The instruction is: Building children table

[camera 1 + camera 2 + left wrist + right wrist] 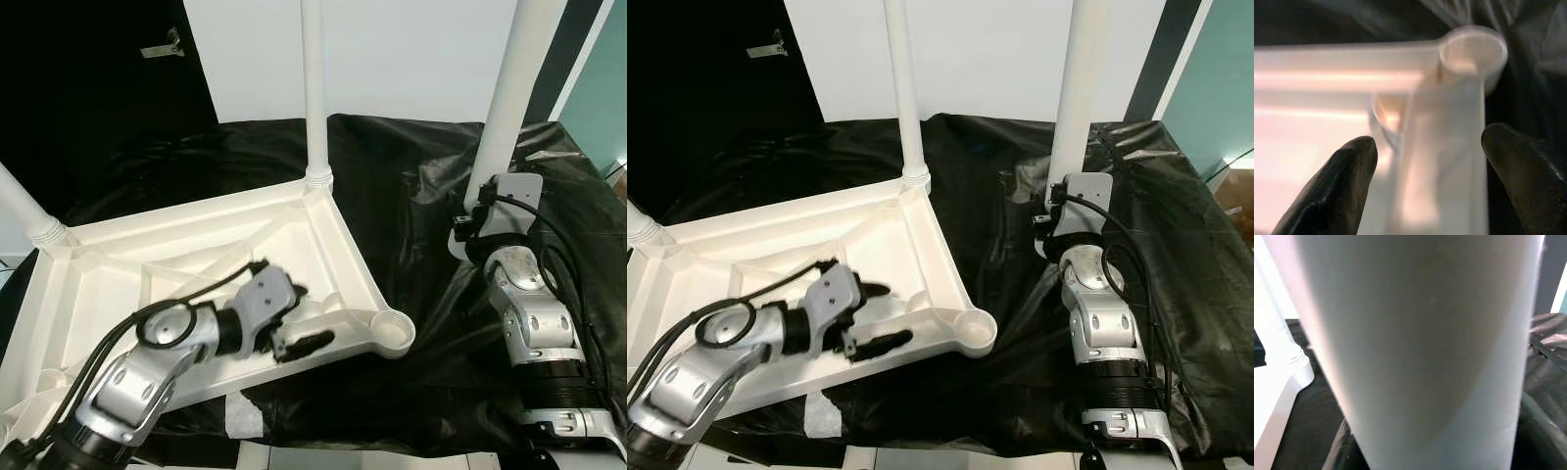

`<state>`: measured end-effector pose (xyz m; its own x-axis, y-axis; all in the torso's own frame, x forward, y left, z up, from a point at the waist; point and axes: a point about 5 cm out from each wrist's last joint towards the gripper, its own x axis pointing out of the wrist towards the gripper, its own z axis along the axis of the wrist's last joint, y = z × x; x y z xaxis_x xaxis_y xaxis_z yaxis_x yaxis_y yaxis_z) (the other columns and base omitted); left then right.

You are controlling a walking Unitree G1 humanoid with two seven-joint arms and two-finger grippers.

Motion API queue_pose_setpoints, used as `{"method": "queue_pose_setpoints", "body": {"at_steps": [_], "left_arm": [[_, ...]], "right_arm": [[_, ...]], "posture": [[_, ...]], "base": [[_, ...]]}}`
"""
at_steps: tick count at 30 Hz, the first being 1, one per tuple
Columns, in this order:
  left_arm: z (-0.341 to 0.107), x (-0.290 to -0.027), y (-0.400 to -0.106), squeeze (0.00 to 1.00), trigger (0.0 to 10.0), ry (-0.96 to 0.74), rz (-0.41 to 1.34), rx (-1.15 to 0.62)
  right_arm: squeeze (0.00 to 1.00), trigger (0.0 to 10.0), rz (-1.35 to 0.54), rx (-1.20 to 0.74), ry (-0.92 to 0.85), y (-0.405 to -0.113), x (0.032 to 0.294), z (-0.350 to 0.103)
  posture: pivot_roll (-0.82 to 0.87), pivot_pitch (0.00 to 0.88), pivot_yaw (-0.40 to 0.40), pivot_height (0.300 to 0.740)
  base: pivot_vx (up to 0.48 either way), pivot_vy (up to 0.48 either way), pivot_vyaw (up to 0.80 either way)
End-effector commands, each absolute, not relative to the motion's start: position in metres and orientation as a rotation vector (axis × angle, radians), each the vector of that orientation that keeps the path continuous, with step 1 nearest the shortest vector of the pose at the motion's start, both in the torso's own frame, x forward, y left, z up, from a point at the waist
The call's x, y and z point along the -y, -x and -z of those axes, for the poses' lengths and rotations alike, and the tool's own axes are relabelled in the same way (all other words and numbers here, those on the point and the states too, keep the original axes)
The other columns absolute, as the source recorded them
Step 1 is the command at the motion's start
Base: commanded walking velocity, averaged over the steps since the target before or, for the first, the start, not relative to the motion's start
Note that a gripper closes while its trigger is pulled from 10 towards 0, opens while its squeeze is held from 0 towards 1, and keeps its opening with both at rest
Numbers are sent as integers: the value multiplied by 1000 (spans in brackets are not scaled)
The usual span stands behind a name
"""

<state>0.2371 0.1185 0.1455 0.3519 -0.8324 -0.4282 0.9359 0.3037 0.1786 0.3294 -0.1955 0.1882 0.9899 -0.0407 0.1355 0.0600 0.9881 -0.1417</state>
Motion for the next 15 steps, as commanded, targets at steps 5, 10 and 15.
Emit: {"method": "queue_pose_setpoints", "body": {"at_steps": [5,10,15], "left_arm": [[-134,-112,-223,0,10000,-424,1348,-357],[-133,-106,-221,0,7922,-417,1353,-355],[-128,-101,-222,0,0,-450,1330,-357]], "right_arm": [[0,10000,50,153,154,-331,195,-192],[0,10000,52,151,159,-331,196,-192],[0,10000,50,153,160,-332,196,-193]], "posture": [[-11,14,21,740],[-12,13,21,740],[-14,10,19,740]], "base": [[0,0,0],[0,0,0],[0,0,0]]}}
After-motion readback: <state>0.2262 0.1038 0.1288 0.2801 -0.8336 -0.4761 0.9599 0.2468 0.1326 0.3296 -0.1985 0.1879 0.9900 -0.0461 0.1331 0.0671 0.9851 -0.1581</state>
